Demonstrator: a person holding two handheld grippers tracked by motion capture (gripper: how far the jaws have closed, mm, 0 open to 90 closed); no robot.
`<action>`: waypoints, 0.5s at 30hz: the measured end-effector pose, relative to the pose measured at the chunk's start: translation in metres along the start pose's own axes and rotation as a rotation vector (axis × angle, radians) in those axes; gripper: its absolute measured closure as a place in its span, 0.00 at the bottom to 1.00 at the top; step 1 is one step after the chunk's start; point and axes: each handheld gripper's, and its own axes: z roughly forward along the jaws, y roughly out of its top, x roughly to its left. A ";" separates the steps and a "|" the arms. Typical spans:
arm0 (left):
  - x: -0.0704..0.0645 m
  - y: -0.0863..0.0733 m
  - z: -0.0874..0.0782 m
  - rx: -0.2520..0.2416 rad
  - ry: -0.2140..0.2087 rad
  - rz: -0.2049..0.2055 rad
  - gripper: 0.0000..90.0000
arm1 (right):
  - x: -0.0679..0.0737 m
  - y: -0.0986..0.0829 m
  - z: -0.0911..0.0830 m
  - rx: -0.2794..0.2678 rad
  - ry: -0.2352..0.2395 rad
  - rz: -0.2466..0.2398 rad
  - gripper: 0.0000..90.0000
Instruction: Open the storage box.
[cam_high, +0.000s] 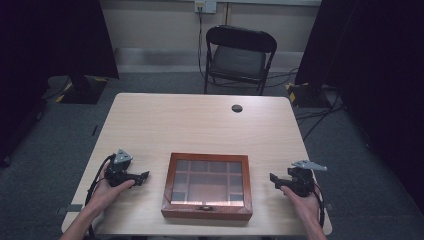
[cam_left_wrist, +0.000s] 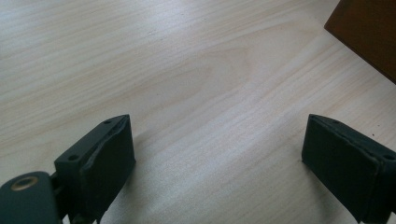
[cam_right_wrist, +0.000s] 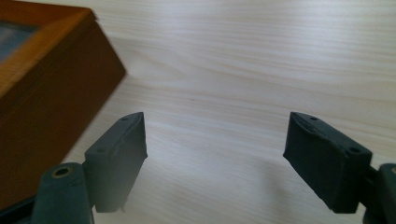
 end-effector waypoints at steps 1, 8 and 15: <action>0.000 0.000 0.000 0.001 0.001 0.001 0.10 | 0.005 0.002 -0.003 -0.009 0.024 -0.018 0.24; 0.000 0.000 0.000 0.001 0.001 0.001 0.10 | 0.025 0.018 -0.012 -0.024 0.135 -0.068 0.36; 0.001 0.001 0.000 0.009 0.000 0.008 0.09 | 0.050 0.040 -0.017 -0.004 0.241 -0.115 0.43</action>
